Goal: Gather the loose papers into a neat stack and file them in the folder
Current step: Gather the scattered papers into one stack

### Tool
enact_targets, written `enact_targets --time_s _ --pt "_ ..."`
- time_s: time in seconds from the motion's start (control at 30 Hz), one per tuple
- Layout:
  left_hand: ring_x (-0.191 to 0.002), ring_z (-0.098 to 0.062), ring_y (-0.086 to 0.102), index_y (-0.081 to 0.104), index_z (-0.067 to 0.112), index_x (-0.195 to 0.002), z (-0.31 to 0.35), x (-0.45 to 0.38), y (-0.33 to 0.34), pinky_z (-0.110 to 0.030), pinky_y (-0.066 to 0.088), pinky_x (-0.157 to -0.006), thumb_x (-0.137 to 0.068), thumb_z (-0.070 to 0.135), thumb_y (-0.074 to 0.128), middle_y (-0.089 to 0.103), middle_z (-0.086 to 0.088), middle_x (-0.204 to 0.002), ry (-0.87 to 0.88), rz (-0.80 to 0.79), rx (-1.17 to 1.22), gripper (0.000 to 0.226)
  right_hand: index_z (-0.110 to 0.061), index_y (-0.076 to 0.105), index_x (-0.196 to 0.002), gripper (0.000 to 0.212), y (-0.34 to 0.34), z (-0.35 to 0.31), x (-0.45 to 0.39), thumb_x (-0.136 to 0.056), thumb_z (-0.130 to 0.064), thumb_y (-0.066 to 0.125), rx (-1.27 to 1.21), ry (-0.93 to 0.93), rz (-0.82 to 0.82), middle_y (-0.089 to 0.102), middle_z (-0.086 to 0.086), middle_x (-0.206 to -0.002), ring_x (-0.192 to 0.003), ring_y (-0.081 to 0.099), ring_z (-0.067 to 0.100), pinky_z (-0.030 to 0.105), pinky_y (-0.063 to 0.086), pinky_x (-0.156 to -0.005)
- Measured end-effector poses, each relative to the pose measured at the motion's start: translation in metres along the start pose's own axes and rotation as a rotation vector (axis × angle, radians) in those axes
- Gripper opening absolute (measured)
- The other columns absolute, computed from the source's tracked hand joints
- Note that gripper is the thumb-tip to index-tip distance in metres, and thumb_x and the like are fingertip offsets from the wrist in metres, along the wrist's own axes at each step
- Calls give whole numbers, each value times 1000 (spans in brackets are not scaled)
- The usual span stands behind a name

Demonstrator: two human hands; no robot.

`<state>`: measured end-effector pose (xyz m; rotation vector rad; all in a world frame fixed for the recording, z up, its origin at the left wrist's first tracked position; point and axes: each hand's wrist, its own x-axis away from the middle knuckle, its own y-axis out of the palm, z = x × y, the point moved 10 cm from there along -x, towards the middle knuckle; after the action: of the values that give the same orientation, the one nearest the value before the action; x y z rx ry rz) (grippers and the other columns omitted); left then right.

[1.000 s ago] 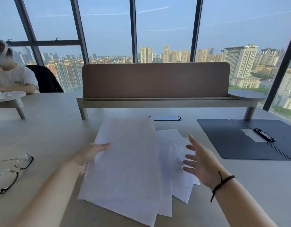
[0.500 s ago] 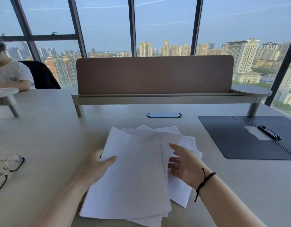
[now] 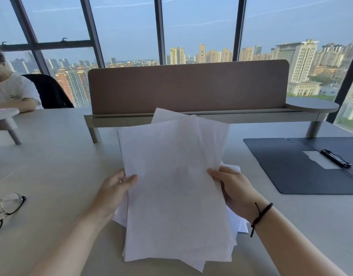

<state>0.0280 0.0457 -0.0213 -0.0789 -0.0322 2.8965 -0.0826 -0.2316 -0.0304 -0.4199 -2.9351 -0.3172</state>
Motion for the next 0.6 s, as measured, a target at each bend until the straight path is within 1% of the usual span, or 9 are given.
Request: enact_targets --time_s 0.1,0.2,0.27,0.33,0.4,0.43,0.5,0.53,0.6 --pt "-104 -30 72 70 5 -114 5 -5 10 -44 54 -93 -97 6 56 75 -15 -114 -6 -53 66 22 0 76 -104 25 -5 3 1 -100 -13 55 -82 40 12 76 21 -112 -106 73 35 50 52 -102" --pt "-94 -24 74 69 14 -116 4 -8 18 -36 60 -78 -98 8 55 76 -11 -113 17 -87 58 23 -2 78 -99 29 -1 6 2 -101 -14 53 -73 41 -27 78 20 -107 -90 75 31 46 55 -94" --pt "-103 -19 73 62 24 -126 1 -4 28 -34 59 -82 -96 9 60 74 -2 -120 43 -158 -5 34 0 77 -95 29 4 9 2 -101 -9 50 40 29 -39 79 19 -96 -82 74 27 42 59 -84" --pt "-124 -4 60 44 30 -145 -2 1 39 -28 51 -98 -93 8 66 60 11 -141 97 -244 -113 61 -4 74 -78 36 10 9 3 -101 -4 47 182 0 -35 78 9 -74 -64 73 17 28 59 -63" --pt "-124 22 44 20 31 -156 -5 0 37 -6 41 -93 -91 3 67 36 26 -151 108 -218 -161 85 -12 76 -74 38 15 1 0 -101 -11 50 368 -72 -17 78 5 -73 -65 71 13 29 59 -65" --pt "-121 22 45 17 31 -156 -5 -2 30 -1 41 -84 -91 0 66 34 26 -148 98 -155 -163 87 -16 78 -75 35 11 -5 -6 -101 -18 54 502 -137 31 78 3 -79 -72 69 14 33 59 -75" --pt "-120 -3 58 35 28 -149 -6 -10 8 -12 48 -81 -86 -2 71 51 13 -143 92 -15 -129 78 -24 80 -90 24 -8 -19 -23 -100 -28 58 802 -254 181 76 -2 -97 -93 65 15 34 51 -90" --pt "-113 -14 65 46 21 -142 -13 -16 -3 -20 52 -80 -80 1 76 62 1 -136 61 36 -89 71 -24 78 -102 21 -17 -25 -30 -99 -29 58 921 -265 243 74 -4 -107 -102 65 16 33 49 -92" --pt "-82 -14 73 63 3 -122 -21 -22 -23 -20 54 -67 -71 6 81 69 -16 -123 -26 117 -18 55 -26 72 -119 28 -32 -27 -45 -95 -33 59 1086 -175 276 70 -1 -126 -113 64 24 34 50 -93"
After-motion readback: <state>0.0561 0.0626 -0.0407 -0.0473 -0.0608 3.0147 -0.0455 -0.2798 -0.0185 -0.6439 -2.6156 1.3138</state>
